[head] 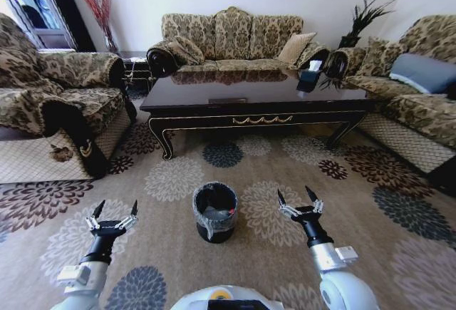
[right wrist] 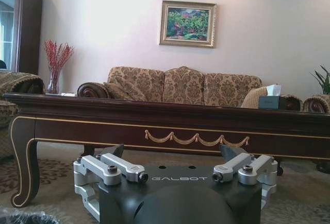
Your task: Move to the front of the table and pick up the trash from the floor, then place it into the trash bin.
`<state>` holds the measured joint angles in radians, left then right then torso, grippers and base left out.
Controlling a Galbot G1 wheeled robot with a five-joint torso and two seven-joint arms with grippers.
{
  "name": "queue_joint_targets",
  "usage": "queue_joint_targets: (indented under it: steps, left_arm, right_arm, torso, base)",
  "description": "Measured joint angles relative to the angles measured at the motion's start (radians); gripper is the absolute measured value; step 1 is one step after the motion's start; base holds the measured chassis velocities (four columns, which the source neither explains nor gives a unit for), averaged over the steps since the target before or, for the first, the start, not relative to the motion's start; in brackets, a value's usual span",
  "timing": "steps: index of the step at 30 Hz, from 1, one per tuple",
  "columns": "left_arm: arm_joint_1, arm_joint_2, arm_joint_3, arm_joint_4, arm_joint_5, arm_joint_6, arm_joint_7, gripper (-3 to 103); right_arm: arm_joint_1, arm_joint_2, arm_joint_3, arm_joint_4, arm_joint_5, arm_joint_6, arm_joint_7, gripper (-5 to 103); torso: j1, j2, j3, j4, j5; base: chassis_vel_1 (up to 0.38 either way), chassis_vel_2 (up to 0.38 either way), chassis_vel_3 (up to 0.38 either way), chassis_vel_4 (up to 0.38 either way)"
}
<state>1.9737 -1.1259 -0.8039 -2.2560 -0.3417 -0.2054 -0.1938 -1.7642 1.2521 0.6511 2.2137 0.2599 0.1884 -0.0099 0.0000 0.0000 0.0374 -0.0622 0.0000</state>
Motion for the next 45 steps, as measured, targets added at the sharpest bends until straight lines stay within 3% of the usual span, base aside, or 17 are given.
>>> queue_joint_targets:
  steps: [23, 45]
  left_arm:
    - [-0.001, 0.001, 0.002, 0.0, -0.001, 0.002, -0.002, 100]
    - [-0.002, 0.001, 0.002, 0.0, -0.002, 0.003, -0.002, 100]
  right_arm:
    - [0.001, 0.0, -0.001, 0.0, 0.002, -0.001, 0.002, 100]
    - [0.001, 0.0, -0.001, 0.001, 0.002, -0.002, 0.002, 100]
  torso:
    - [0.0, 0.0, 0.0, 0.0, 0.0]
    - [0.0, 0.0, 0.0, 0.0, 0.0]
  base:
    - [0.014, -0.012, -0.013, 0.014]
    - [0.152, -0.161, -0.157, 0.155]
